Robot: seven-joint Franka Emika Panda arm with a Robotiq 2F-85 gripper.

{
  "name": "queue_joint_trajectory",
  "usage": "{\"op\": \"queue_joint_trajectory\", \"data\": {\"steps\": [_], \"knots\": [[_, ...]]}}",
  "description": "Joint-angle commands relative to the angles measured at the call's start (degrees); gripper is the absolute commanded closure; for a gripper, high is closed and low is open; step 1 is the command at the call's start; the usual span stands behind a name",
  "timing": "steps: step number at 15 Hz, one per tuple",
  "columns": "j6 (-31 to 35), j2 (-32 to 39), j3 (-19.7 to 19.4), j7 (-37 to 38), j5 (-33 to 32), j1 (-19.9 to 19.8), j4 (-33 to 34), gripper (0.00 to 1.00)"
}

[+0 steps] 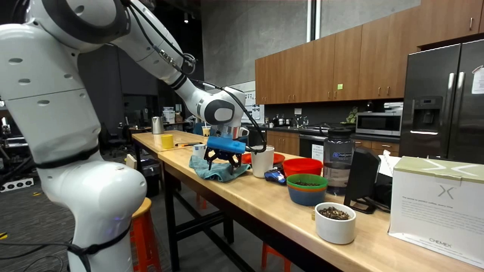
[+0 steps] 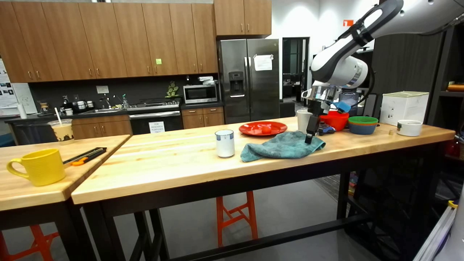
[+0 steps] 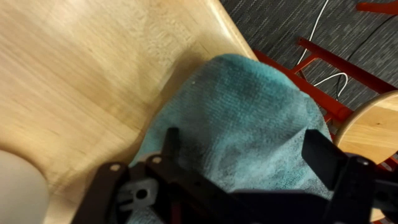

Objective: Unfold the light blue towel.

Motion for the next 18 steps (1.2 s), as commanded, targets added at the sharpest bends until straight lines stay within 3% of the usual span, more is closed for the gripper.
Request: {"op": "queue_joint_trajectory", "data": {"steps": [1, 3, 12, 18], "knots": [[1.3, 0.6, 0.8, -1.8, 0.1, -1.0, -0.4, 0.27], [1.7, 0.6, 0.9, -1.9, -0.1, -1.3, -0.4, 0.31], [3.3, -1.9, 0.7, -0.8, -4.9, -3.6, 0.6, 0.99], [3.5, -8.3, -0.7, 3.3, -13.1, -8.9, 0.6, 0.98]]}}
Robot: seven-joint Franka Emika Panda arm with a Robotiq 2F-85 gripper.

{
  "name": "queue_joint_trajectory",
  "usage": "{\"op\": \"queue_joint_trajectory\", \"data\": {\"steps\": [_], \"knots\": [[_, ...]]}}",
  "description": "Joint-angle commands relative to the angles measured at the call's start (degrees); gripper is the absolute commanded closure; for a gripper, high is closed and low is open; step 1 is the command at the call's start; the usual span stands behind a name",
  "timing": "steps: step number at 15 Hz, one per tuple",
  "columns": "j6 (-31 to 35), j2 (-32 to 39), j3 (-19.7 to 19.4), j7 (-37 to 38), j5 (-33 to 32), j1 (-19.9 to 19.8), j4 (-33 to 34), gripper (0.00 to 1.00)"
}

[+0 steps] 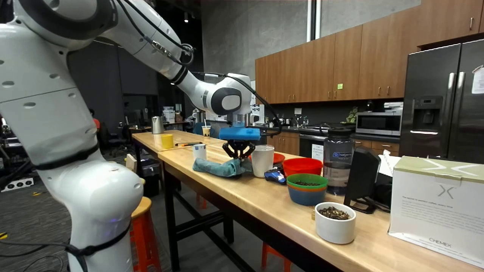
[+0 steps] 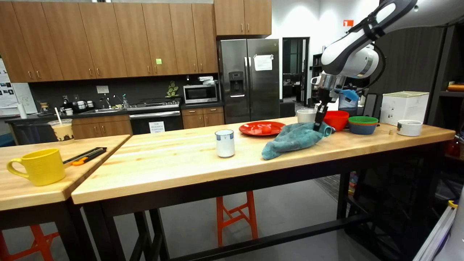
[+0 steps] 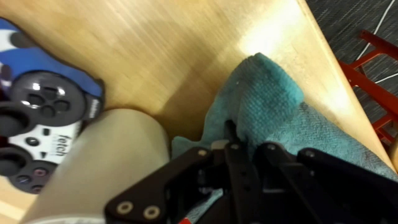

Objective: Unfold the light blue towel.

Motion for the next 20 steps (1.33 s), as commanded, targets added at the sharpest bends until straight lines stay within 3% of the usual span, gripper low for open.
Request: {"op": "queue_joint_trajectory", "data": {"steps": [1, 7, 11, 15, 20], "knots": [[-0.2, -6.3, -0.9, 4.0, -5.7, -3.8, -1.3, 0.98], [-0.7, -15.9, -3.0, 12.3, -15.5, -10.3, -1.2, 0.98], [-1.0, -19.6, -3.0, 16.4, -20.0, -11.4, 0.6, 0.98], [-0.9, -19.0, -1.6, 16.8, -19.8, -6.5, 2.3, 0.98], [0.4, -14.2, 1.1, 14.5, -14.3, 5.7, 3.1, 0.98]]}}
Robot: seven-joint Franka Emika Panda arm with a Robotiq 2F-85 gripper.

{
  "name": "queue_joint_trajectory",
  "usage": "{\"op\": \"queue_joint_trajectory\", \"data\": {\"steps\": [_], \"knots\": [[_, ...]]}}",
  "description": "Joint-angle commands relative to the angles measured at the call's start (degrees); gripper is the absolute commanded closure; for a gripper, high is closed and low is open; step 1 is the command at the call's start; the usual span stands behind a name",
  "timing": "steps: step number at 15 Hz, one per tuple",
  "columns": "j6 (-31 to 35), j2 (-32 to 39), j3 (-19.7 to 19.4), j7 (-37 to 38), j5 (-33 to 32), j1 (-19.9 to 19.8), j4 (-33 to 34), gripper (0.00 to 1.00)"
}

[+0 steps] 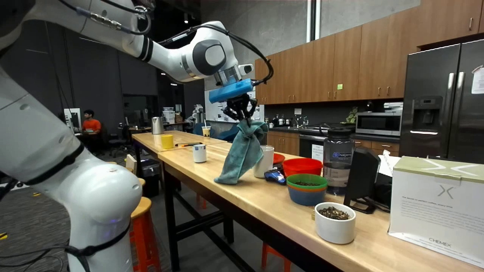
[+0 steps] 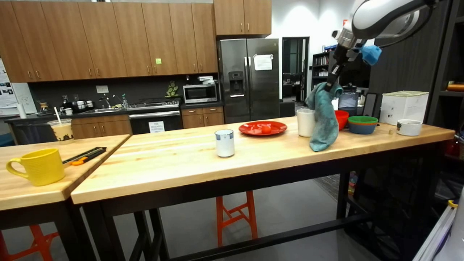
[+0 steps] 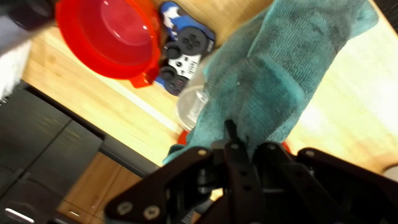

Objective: Unfold the light blue towel.

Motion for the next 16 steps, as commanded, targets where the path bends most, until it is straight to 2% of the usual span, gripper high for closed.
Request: {"op": "queue_joint_trajectory", "data": {"steps": [1, 4, 7, 11, 16], "knots": [[0.9, 5.3, 1.4, -1.7, 4.3, 8.4, 2.4, 0.98], [1.9, 10.1, 2.3, -3.5, 7.9, 13.2, 4.3, 0.98], [2.9, 13.8, 2.1, -5.5, 10.9, 15.0, 6.4, 0.98], [2.7, 16.5, 2.6, -7.4, 12.7, 13.7, 7.9, 0.98], [2.8, 13.7, 2.5, -5.7, 10.4, 9.3, 7.0, 0.98]]}}
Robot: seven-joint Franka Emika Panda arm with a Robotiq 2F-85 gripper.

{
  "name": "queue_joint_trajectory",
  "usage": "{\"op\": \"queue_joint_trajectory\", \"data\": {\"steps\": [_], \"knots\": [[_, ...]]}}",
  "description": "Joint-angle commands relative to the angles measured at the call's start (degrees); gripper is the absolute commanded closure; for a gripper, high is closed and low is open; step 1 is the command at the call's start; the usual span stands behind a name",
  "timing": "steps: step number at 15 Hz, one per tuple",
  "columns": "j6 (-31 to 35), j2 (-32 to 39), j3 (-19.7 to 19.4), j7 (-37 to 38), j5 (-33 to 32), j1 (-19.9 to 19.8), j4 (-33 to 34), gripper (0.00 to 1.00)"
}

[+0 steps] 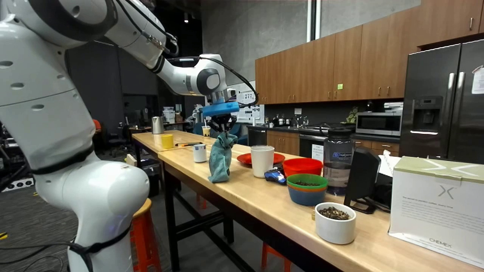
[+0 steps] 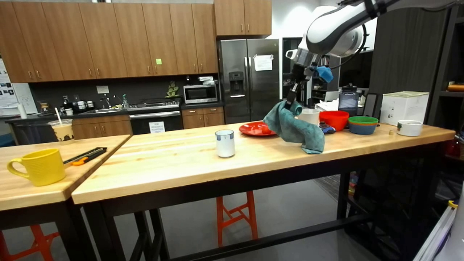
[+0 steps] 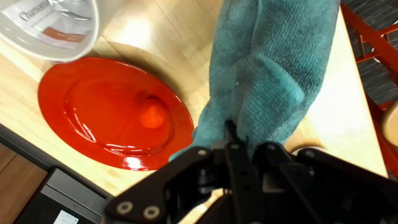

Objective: Unfold the light blue towel.

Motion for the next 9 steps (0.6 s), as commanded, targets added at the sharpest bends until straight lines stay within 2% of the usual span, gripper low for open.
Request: {"op": "queue_joint_trajectory", "data": {"steps": [1, 5, 9], "knots": [[-0.1, -3.3, -0.3, 0.5, -1.5, -4.0, -0.3, 0.98], [0.2, -8.2, -1.0, 3.6, -4.2, -8.9, -1.3, 0.98], [-0.9, -6.8, -1.9, 3.4, -4.5, -8.9, -1.7, 0.98]]}}
